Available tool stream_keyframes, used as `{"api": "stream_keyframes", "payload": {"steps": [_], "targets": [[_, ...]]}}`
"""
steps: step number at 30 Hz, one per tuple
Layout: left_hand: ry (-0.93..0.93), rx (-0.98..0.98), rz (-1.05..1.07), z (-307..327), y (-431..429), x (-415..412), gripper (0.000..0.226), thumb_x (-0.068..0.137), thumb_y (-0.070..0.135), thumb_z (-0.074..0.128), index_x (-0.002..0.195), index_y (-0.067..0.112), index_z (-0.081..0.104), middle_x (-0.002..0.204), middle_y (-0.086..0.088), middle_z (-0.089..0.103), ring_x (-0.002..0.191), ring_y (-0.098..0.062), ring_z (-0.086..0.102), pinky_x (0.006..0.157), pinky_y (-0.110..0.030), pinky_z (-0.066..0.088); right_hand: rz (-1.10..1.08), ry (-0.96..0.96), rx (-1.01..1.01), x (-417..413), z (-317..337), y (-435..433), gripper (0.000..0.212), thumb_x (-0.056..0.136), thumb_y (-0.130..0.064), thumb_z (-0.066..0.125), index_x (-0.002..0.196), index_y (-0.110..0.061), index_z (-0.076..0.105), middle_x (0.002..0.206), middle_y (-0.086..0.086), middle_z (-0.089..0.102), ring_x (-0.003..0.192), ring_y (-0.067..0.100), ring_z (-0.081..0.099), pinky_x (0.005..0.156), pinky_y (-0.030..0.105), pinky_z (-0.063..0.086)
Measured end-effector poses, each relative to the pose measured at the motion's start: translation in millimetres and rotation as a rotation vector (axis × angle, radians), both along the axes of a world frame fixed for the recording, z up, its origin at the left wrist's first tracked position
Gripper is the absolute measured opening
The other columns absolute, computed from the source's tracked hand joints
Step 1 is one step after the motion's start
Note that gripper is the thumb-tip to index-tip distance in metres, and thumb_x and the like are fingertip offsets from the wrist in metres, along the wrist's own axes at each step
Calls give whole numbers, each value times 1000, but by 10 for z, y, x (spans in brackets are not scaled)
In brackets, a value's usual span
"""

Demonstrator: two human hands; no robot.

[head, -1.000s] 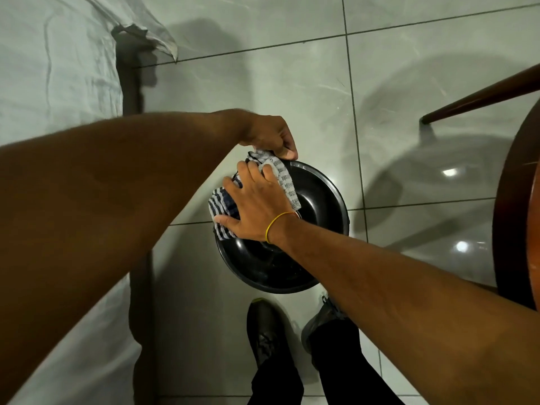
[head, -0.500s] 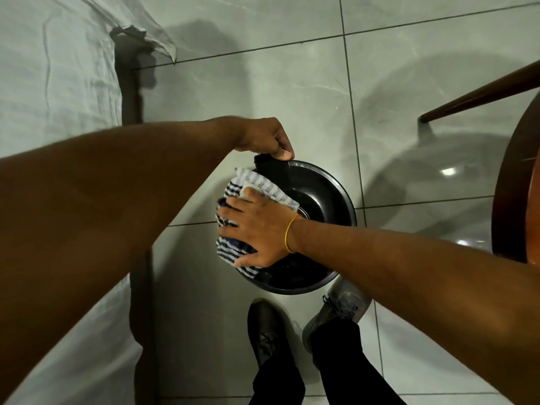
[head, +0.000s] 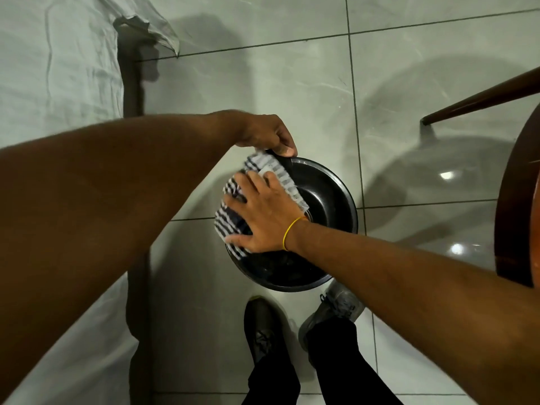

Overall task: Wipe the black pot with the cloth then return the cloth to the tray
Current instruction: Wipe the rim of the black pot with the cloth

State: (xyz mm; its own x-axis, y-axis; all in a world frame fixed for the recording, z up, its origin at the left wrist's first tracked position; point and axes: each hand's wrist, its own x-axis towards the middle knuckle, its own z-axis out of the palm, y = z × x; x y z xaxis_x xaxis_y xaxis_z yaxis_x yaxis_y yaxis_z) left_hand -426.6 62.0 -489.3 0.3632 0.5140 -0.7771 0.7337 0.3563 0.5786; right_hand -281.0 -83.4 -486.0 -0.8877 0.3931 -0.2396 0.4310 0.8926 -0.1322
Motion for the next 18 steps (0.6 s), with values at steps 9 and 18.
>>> {"api": "stream_keyframes", "payload": {"steps": [9, 18], "targets": [[25, -15, -99, 1, 40, 12, 26, 98, 30, 73, 120, 19, 79, 120, -16, 78, 97, -24, 67, 103, -57, 57, -243, -21, 14, -227, 31, -47, 93, 93, -87, 39, 157, -20, 40, 160, 35, 41, 143, 48, 45, 114, 60, 33], [-14, 48, -72, 17, -48, -63, 24, 99, 14, 70, 120, 6, 78, 113, -13, 80, 95, -19, 69, 97, -47, 58, 89, 26, 99, 57, -39, 63, 95, 94, -86, 35, 159, -17, 44, 150, 28, 50, 134, 44, 49, 108, 57, 38]]}}
